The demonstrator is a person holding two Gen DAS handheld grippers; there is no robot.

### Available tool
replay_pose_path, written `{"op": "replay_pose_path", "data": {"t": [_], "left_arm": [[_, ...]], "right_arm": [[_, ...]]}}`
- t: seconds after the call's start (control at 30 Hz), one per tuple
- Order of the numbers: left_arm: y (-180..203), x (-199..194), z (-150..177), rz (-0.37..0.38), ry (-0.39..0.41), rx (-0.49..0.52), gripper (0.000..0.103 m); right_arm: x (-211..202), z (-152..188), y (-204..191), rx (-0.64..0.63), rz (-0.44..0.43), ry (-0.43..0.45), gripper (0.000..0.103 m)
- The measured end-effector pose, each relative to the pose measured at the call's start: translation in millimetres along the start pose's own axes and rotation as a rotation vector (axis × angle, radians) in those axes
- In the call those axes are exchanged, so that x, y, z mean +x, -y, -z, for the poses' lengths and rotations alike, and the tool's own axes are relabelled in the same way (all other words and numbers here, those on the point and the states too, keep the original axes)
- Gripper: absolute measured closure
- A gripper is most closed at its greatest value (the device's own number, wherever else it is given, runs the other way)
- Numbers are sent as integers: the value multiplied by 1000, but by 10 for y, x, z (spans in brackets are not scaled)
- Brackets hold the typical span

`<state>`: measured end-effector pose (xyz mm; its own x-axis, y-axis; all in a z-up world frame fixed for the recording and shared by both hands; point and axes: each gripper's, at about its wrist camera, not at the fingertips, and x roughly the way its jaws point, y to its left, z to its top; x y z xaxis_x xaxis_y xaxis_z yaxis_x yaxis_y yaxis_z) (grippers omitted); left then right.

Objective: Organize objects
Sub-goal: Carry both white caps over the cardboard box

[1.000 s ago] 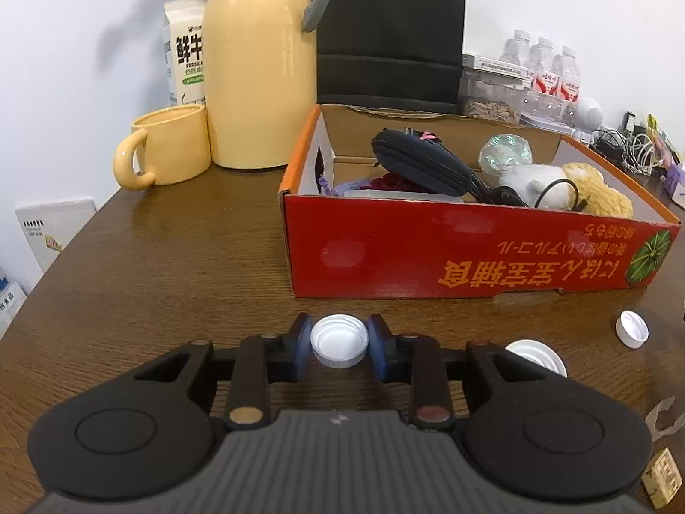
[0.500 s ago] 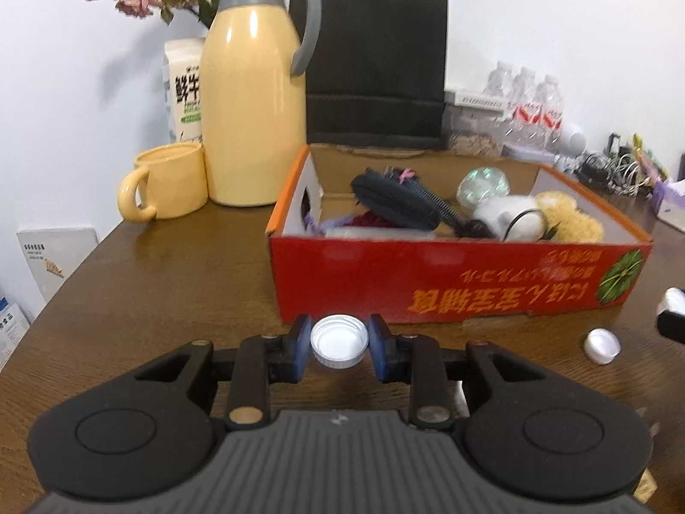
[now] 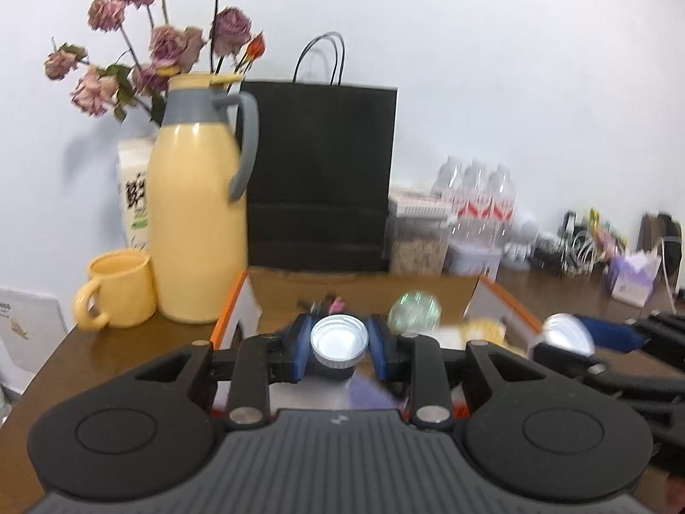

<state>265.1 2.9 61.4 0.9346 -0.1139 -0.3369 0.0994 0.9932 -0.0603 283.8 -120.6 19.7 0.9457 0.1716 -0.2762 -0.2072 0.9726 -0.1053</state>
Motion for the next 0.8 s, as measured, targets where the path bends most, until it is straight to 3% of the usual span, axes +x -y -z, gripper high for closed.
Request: {"op": "replay_pose_path", "data": {"t": [0.4,0.8], "left_arm": [[138,537,-241,-23,43,-41,74],[112,1202,-183,-51,-58,-33,74]], "right_arm": [[808,-309,132,61,32,-19,64],[1549,-167,523,144,71,-156,64]]}}
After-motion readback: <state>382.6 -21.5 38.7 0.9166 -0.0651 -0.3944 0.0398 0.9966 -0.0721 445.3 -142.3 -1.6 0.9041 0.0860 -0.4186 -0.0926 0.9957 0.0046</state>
